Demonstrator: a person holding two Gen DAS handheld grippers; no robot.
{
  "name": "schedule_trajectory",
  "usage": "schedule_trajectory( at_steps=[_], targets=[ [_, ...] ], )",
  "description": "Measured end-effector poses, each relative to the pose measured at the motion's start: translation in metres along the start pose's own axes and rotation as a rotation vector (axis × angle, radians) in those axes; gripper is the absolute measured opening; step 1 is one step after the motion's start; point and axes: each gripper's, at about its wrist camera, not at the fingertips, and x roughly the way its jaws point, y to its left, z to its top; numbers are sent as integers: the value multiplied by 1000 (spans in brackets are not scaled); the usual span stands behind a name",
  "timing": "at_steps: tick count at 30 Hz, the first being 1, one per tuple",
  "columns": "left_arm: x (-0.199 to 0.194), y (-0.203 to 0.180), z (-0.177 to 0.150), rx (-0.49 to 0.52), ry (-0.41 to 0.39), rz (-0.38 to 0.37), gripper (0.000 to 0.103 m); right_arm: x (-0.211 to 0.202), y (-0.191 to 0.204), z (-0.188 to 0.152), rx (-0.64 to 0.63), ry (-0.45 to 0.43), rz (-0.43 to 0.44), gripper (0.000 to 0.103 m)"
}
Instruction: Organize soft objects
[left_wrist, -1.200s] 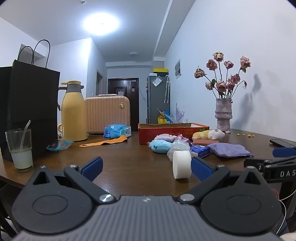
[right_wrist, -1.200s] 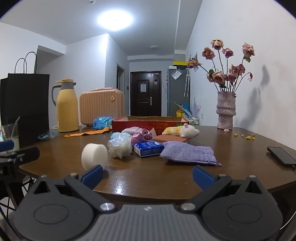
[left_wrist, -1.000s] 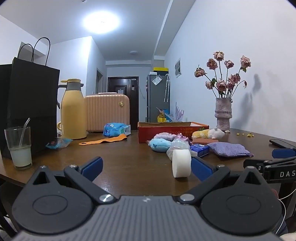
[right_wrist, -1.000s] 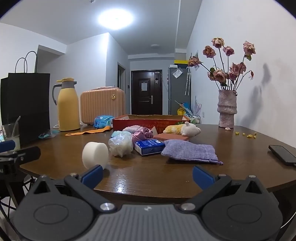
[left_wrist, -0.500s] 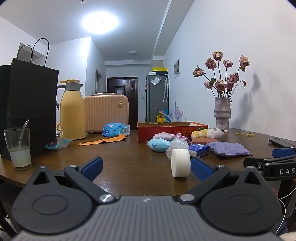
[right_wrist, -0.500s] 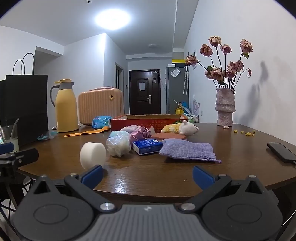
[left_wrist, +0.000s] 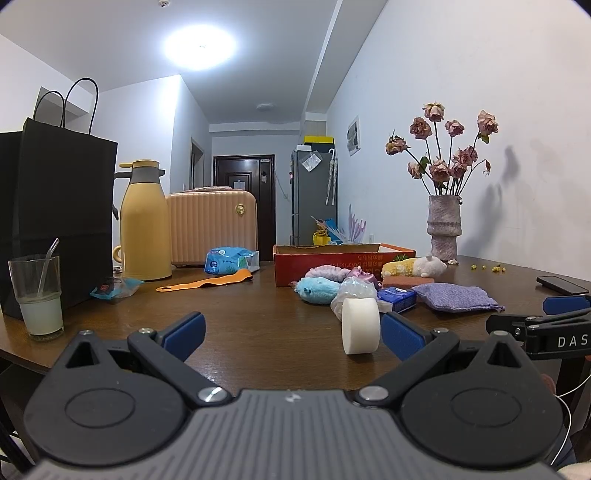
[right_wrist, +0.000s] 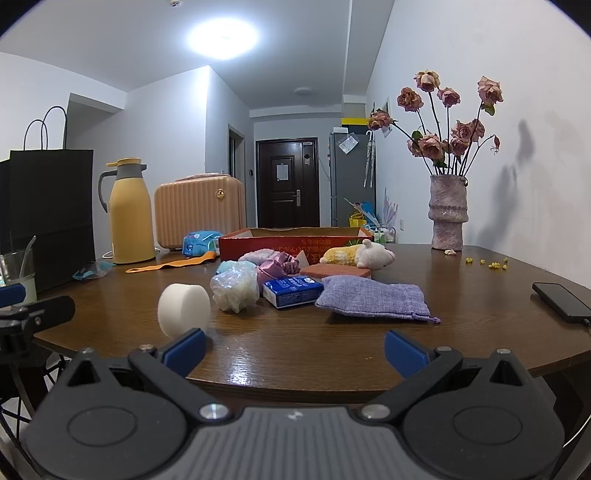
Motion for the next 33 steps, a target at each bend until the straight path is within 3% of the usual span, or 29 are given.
schedule_trajectory(
  at_steps=[33],
  targets=[
    [1,6,2,2,-6,2,103,1,-3,-1,9,6,-9,103]
  ],
)
